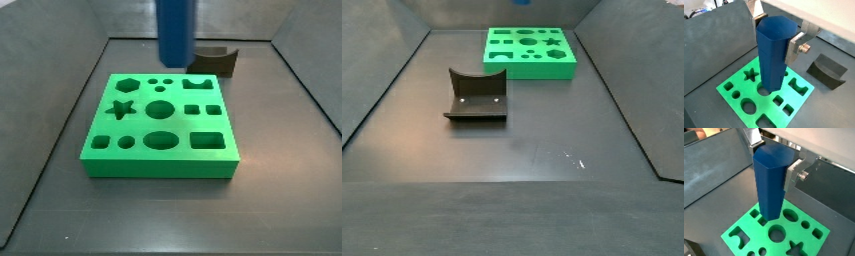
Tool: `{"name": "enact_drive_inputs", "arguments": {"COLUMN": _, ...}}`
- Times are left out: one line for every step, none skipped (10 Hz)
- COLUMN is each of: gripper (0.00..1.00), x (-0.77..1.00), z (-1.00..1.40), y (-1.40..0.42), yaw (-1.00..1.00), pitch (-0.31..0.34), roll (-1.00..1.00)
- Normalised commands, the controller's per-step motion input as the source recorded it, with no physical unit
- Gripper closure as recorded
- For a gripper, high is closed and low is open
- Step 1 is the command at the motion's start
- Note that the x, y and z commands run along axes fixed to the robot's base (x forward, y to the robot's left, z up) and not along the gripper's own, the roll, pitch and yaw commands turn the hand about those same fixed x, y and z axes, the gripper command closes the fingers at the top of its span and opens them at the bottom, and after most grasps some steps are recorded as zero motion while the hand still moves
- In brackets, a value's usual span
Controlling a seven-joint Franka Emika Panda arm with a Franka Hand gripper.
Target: Insert the hexagon object.
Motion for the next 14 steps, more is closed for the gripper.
{"name": "enact_drive_inputs", "arguments": {"gripper": 1.00, "x": -0.83, "z": -0.72, "y": 0.57, "yaw": -0.30, "pitch": -0.074, "roll": 0.00}}
{"name": "enact_drive_inputs", "arguments": {"gripper": 1.00, "x": -0.91, "z": -0.66, "y": 0.75, "yaw": -0.09, "pitch": -0.111, "roll": 0.00}}
{"name": "enact_drive_inputs", "arguments": {"gripper": 1.00, "x": -0.91, "z": -0.67, "y": 0.72, "yaw": -0.09, "pitch": -0.130, "roll": 0.00}}
{"name": "enact_drive_inputs", "arguments": {"gripper": 1.00, "x": -0.80, "z": -0.61, "y": 0.54, "yaw": -0.31, "pitch": -0.121, "roll": 0.00}}
{"name": "enact_drive_inputs", "arguments": {"gripper": 1.00, "x": -0.58, "z": -0.29, "y": 0.13, "yaw": -0.66, "pitch": -0.096, "roll": -0.05}}
{"name": "enact_drive_inputs", "arguments": {"gripper": 1.00, "x": -0.55, "z": -0.23, "y": 0.13, "yaw": -0.68, "pitch": -0.100, "roll": -0.02}}
{"name": "enact_drive_inputs", "arguments": {"gripper": 1.00, "x": -0.61, "z": -0.23, "y": 0.20, "yaw": -0.65, "pitch": -0.083, "roll": 0.00}}
{"name": "enact_drive_inputs", "arguments": {"gripper": 1.00, "x": -0.63, "z": -0.17, "y": 0.25, "yaw": -0.55, "pitch": -0.097, "roll": -0.01}}
{"name": "enact_drive_inputs", "arguments": {"gripper": 1.00, "x": -0.32, "z": -0.02, "y": 0.33, "yaw": -0.41, "pitch": -0.097, "roll": -0.17}}
{"name": "enact_drive_inputs", "arguments": {"gripper": 1.00, "x": 0.00, "z": -0.19, "y": 0.41, "yaw": -0.40, "pitch": -0.027, "roll": -0.21}}
{"name": "enact_drive_inputs", "arguments": {"gripper": 1.00, "x": 0.00, "z": -0.19, "y": 0.29, "yaw": -0.40, "pitch": -0.004, "roll": -0.13}}
{"name": "enact_drive_inputs", "arguments": {"gripper": 1.00, "x": 0.38, "z": -0.28, "y": 0.03, "yaw": -0.69, "pitch": 0.000, "roll": -0.25}}
{"name": "enact_drive_inputs", "arguments": {"gripper": 1.00, "x": 0.32, "z": -0.34, "y": 0.02, "yaw": -0.61, "pitch": 0.000, "roll": -0.25}}
{"name": "enact_drive_inputs", "arguments": {"gripper": 1.00, "x": 0.22, "z": -0.36, "y": 0.00, "yaw": -0.50, "pitch": 0.000, "roll": -0.32}}
